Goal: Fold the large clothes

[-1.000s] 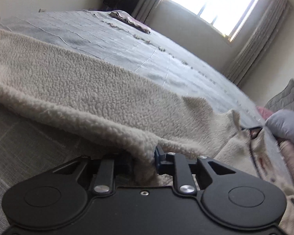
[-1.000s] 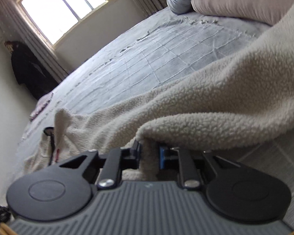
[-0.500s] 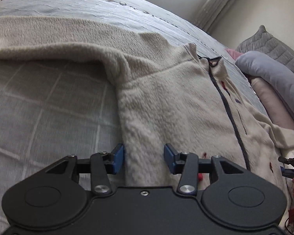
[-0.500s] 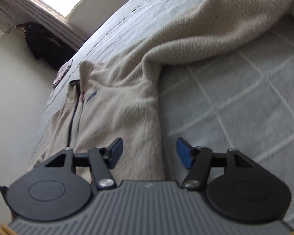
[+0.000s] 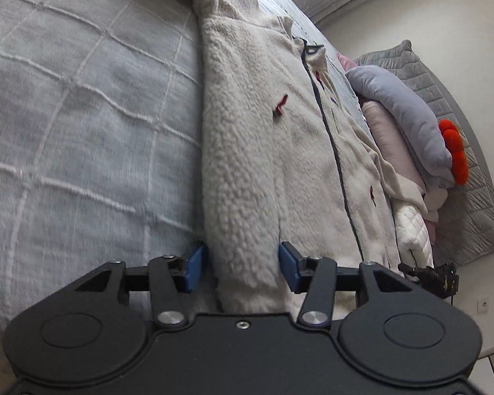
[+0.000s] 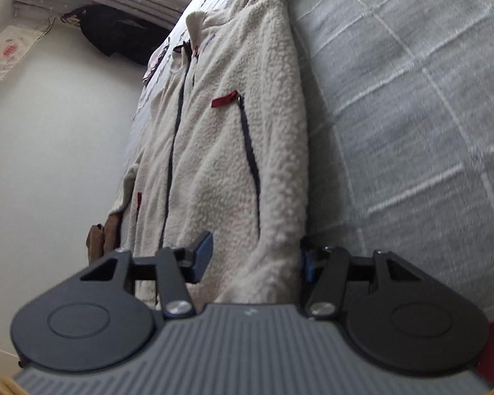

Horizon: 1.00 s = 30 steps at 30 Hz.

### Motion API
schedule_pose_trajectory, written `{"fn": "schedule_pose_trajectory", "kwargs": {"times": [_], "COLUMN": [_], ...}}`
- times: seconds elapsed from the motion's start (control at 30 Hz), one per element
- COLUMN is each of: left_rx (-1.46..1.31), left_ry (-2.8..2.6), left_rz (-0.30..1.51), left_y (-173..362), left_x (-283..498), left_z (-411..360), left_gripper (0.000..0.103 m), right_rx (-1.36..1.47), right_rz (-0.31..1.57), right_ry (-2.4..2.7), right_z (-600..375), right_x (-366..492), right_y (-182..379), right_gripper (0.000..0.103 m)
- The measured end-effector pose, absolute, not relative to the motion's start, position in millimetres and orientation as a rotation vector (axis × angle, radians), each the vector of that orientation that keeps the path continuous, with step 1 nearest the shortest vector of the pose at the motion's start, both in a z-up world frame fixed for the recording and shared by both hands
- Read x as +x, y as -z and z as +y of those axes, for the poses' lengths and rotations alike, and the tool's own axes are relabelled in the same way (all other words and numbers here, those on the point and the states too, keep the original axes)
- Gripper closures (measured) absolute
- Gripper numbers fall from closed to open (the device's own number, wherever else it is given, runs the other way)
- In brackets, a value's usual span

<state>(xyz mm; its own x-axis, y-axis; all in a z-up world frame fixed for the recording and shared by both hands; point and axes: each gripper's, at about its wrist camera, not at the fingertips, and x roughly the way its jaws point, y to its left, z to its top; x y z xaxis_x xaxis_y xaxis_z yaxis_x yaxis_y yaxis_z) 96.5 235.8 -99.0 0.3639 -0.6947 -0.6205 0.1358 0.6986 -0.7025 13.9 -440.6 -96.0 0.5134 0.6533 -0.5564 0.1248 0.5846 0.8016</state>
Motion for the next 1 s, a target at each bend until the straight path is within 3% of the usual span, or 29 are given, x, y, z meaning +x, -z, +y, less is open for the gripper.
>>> {"fn": "schedule_pose_trajectory", "kwargs": {"times": [0.07, 0.13, 0.17, 0.3, 0.47, 0.53, 0.57, 0.63, 0.7, 0.77, 0.87, 1.0], "left_rx": [-0.576, -0.509, -0.458, -0.408, -0.193, -0.194, -0.185, -0.142, -0.109, -0.103, -0.091, -0.073], "left_ry": [0.609, 0.598, 0.58, 0.548, 0.478, 0.47, 0.458, 0.418, 0.377, 0.335, 0.278, 0.261], "left_rz": [1.079, 1.065, 1.037, 0.913, 1.061, 1.051, 1.041, 1.017, 0.959, 0.905, 0.818, 0.717], "left_y": [96, 88, 80, 46, 77, 72, 68, 58, 46, 33, 16, -3], "left_x": [83, 72, 65, 44, 53, 52, 52, 50, 49, 55, 67, 89], "left_z": [228, 217, 212, 214, 196, 197, 197, 196, 196, 195, 188, 165], "left_gripper": [0.055, 0.069, 0.081, 0.082, 0.077, 0.072, 0.063, 0.046, 0.033, 0.028, 0.011, 0.007], "right_rx": [0.912, 0.863, 0.831, 0.739, 0.56, 0.545, 0.557, 0.535, 0.482, 0.461, 0.498, 0.516], "right_rz": [1.008, 1.015, 1.013, 0.898, 1.049, 1.05, 1.052, 1.043, 1.002, 0.949, 0.874, 0.778], "right_ry": [-0.383, -0.353, -0.322, -0.321, -0.213, -0.205, -0.202, -0.185, -0.147, -0.118, -0.061, 0.05], "right_z": [-435, -428, -425, -418, -408, -405, -407, -413, -417, -427, -446, -478], "right_x": [9, 7, 4, -17, -10, -9, -9, -17, -18, -15, -4, 15], "right_y": [95, 91, 87, 55, 69, 71, 69, 61, 48, 33, 15, -5], "right_gripper": [0.057, 0.085, 0.087, 0.09, 0.089, 0.085, 0.082, 0.056, 0.043, 0.04, 0.032, 0.025]}}
